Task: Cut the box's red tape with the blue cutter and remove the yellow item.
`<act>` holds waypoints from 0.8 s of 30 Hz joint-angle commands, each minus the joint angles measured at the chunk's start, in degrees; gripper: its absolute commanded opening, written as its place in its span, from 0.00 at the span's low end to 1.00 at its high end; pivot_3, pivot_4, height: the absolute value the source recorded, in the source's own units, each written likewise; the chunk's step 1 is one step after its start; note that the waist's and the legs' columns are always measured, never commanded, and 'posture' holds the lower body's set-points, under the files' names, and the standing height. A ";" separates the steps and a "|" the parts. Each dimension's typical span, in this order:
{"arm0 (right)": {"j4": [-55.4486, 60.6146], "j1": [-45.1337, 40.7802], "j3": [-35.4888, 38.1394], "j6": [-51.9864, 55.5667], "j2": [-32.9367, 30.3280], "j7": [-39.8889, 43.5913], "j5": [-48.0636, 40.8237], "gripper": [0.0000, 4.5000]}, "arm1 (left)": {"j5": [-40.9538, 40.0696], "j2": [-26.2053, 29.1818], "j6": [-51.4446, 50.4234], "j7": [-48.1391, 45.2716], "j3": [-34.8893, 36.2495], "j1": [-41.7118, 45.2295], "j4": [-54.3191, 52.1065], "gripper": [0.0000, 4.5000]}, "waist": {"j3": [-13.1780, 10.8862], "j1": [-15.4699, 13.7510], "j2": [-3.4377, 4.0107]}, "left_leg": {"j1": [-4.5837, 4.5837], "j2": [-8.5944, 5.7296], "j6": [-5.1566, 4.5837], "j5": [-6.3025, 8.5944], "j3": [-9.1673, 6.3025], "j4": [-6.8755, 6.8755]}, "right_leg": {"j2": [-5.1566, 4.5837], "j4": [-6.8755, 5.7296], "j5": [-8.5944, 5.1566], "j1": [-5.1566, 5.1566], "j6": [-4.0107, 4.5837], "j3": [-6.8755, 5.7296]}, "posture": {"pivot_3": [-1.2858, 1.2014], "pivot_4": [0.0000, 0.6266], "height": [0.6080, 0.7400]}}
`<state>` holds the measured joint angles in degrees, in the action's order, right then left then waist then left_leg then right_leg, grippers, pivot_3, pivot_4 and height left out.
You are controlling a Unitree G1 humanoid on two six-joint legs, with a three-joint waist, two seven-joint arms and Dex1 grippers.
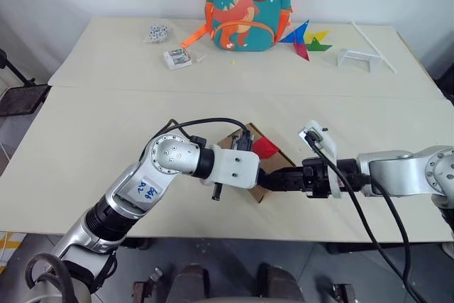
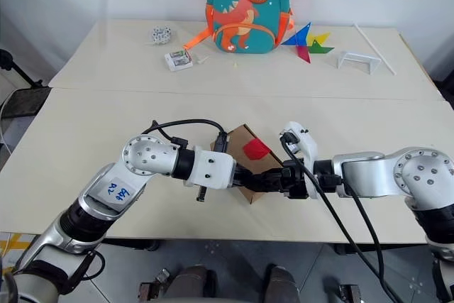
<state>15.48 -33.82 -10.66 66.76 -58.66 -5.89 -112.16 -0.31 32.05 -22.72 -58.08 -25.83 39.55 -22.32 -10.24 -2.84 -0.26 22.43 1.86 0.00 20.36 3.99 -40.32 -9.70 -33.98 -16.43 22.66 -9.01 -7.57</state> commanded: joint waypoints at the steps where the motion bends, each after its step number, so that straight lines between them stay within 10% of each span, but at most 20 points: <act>1: 0.74 0.61 0.71 -0.10 0.59 -0.39 -0.84 0.61 | 0.20 -0.46 0.31 0.35 0.79 1.00 -1.68 0.09 | 0.00 0.00 0.00 | 0.00 0.00 0.00 0.00 0.00 0.00 | 0.00 0.00 0.00 0.00 0.00 0.00 | 0.52 0.24 1.00; 9: 0.24 1.23 1.52 -0.54 1.94 -1.06 -0.84 0.02 | 0.54 -0.31 0.78 0.23 0.96 0.86 -1.74 0.09 | 0.00 -0.12 0.00 | 0.01 0.00 0.00 0.00 0.00 0.00 | 0.00 0.00 0.00 0.00 0.00 -0.01 | 0.52 0.24 1.00; 24: -0.23 0.75 2.73 -0.15 2.91 0.27 -0.84 0.02 | 1.08 -0.18 1.49 0.24 1.03 0.69 -1.55 0.09 | 0.00 -0.08 0.00 | 0.01 0.00 0.00 0.00 0.00 0.00 | 0.00 0.00 0.00 0.00 0.00 -0.01 | 0.52 0.24 1.00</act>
<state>15.00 -32.70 -10.29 66.75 -55.85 -6.88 -112.59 0.85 32.46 -22.45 -58.21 -25.69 39.55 -21.78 -10.24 -2.93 -0.26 22.44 1.85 0.00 20.36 3.98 -40.32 -9.70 -33.98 -16.43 22.66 -9.01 -7.58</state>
